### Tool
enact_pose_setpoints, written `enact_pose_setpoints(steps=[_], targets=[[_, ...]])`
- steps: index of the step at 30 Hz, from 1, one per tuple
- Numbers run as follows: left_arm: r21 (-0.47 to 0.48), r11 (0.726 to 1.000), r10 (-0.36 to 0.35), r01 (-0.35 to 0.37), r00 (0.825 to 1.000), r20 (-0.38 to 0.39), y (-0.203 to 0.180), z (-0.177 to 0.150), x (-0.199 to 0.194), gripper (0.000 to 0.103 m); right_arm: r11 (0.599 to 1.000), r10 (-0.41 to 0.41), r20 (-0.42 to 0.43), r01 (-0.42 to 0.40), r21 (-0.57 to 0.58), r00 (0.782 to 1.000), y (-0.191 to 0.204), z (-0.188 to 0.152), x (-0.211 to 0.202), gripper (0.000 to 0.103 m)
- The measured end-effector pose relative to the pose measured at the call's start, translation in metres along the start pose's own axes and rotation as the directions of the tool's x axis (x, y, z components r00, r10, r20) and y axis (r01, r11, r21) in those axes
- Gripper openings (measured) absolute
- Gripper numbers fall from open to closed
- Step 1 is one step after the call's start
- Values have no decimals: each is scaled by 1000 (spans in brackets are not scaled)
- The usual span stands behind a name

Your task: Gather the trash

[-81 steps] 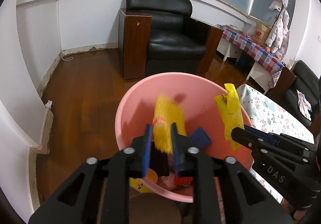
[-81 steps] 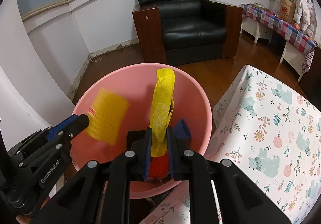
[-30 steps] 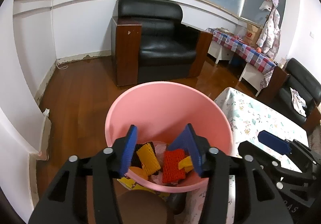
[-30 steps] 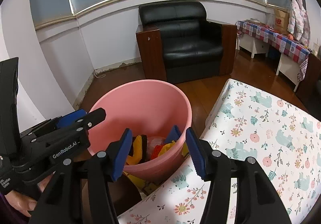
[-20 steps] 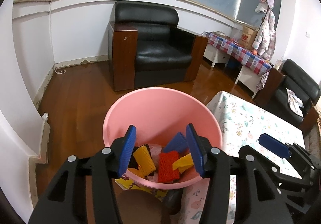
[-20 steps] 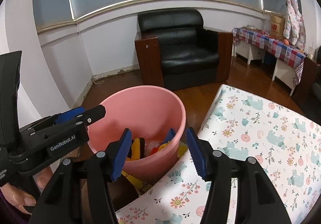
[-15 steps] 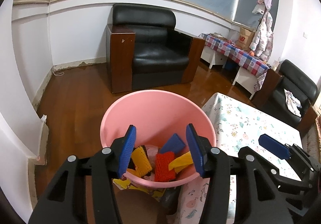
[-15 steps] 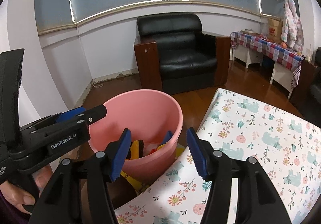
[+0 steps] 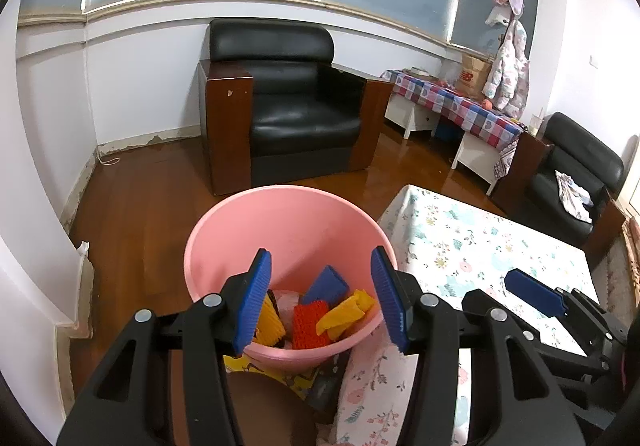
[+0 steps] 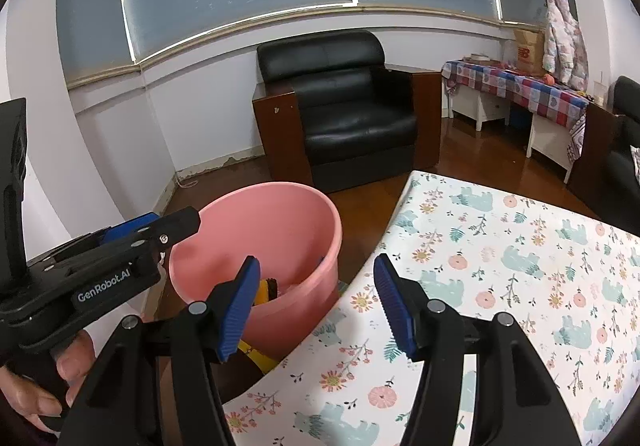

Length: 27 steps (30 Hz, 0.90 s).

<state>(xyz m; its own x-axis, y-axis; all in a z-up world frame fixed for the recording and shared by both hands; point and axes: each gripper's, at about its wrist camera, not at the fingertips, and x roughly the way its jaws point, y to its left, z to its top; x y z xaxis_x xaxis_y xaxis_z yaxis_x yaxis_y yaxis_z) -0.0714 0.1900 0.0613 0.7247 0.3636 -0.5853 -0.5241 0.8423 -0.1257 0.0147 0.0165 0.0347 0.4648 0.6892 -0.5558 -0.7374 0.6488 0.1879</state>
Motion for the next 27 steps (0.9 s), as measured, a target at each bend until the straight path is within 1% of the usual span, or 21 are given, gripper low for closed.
enact_pose_setpoints(steps=[7,17,22,27], targets=[[30,1000,-10,10,1000,5,-14,-4,-5,52,999,-10,0,10,32,1000,-10,-4,-8,59],[49,998,-32,31,999,5,-25,-8,-8,52,998,-25,3,24,65,1000,-20,-9,-15,59],[64,998,-29,29,1000,5,-31,-10,-8,52,997,-25,5,25,74,1000,-23,-11,-18,59],[59,998,-28,28,1000,-1,-33,-13,-8,52,997,-25,11,24,78,1000,-25,-14,-23,59]])
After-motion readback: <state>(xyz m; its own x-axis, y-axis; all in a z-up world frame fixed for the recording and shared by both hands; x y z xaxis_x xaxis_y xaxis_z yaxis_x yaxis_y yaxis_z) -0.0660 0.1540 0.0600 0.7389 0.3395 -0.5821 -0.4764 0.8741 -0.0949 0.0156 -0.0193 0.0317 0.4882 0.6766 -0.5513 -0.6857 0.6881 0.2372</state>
